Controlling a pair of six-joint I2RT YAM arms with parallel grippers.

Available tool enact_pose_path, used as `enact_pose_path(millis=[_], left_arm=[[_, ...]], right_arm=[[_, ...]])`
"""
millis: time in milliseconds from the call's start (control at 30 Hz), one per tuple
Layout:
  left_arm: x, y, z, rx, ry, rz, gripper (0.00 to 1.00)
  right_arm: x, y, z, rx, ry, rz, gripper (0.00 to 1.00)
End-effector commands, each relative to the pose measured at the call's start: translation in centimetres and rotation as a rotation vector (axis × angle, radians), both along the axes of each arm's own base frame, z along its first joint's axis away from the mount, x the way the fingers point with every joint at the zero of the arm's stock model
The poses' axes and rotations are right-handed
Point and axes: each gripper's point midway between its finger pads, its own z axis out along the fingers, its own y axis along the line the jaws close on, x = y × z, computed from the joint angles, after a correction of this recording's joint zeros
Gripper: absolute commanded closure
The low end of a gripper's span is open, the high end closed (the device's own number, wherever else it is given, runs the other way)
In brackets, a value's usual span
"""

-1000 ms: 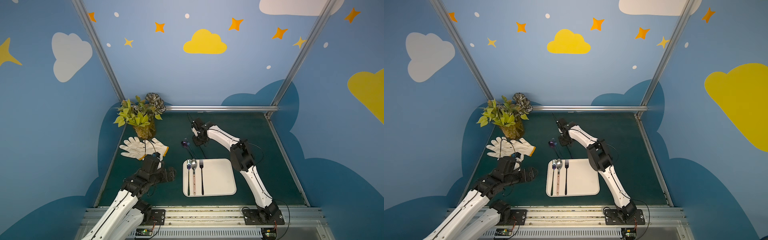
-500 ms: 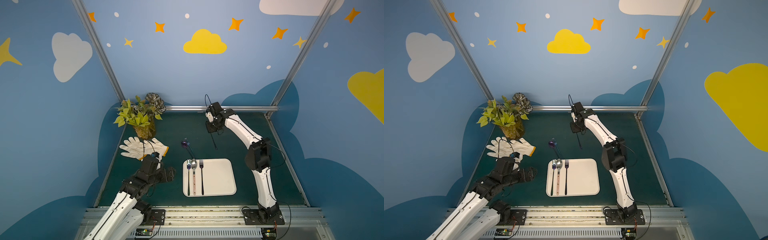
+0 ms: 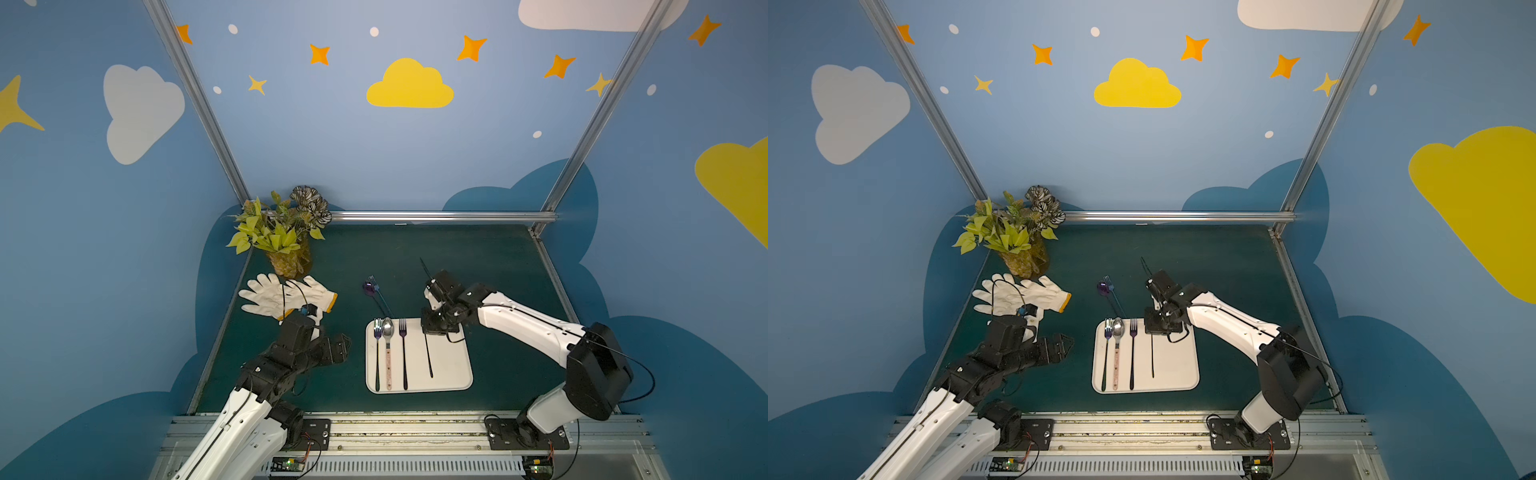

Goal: Set the spoon and fork side by side
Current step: Place the spoon on the tray.

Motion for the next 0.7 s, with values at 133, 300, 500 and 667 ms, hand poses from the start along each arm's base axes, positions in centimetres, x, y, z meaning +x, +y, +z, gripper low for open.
enact_pose_path(millis=[133,300,500,667], left_arm=[[-0.1,-0.5,0.0,-0.021,0.000,-0.023,0.00],[-0.1,-0.5,0.0,-0.024,-0.003,-0.021,0.00],[-0.1,-0.4,0.0,-0.023,-0.003,-0.019,0.00],[-0.1,-0.4,-0.2,-0.022,0.002,-0.019,0.00]], right_arm=[[0.7,4.0,-1.6,0.125,-0.092,0.003,1.00],[0.4,4.1,-3.7,0.115,-0.082,0.028,1.00],[-0.1,2.9,-5.3,0.072,-0.057,0.038,1.00],[-0.3,2.4,-6.1,0.066,-0.040,0.043,1.00]])
